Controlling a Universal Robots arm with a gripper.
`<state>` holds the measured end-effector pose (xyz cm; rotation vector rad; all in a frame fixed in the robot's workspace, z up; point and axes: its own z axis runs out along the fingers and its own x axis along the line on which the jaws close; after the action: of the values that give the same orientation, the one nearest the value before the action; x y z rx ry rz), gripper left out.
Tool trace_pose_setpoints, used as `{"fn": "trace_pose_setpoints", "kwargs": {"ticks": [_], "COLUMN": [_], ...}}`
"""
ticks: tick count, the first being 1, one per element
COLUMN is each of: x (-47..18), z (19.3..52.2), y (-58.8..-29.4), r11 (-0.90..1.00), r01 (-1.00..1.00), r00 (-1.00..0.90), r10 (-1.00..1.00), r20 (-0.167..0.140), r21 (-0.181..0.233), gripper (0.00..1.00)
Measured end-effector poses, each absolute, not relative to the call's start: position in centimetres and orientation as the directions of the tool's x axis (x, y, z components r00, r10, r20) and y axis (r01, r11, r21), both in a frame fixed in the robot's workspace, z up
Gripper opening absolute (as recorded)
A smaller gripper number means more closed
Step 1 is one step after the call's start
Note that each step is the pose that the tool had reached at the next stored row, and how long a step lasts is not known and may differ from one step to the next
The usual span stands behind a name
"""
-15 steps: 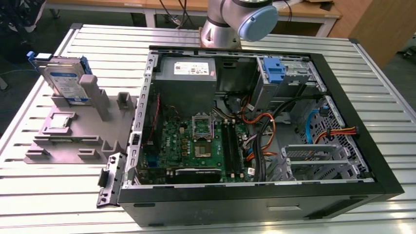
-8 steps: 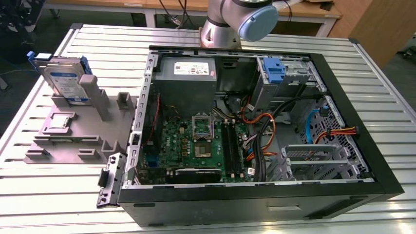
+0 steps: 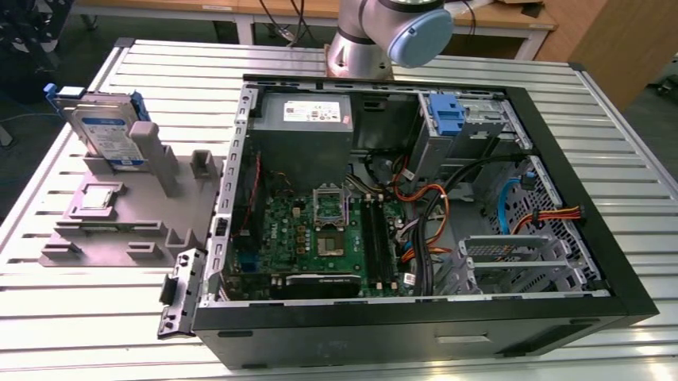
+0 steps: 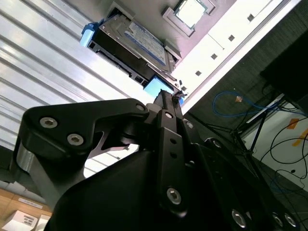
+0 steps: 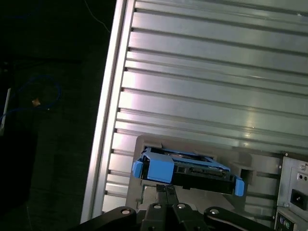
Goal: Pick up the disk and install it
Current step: 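Pick up the disk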
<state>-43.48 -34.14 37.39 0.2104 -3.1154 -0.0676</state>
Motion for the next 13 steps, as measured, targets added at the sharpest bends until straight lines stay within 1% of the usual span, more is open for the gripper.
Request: {"fn": "trace_pose_setpoints", "kwargs": {"ticks": [13], "x": [-43.48], "z": [37.39], "y": [-34.14], "r11": [0.99], "r01": [-0.136], "r00": [-0.99], "r10": [-0.137], "r20": [0.015], "r21": [0.044], "gripper": [0.1]}}
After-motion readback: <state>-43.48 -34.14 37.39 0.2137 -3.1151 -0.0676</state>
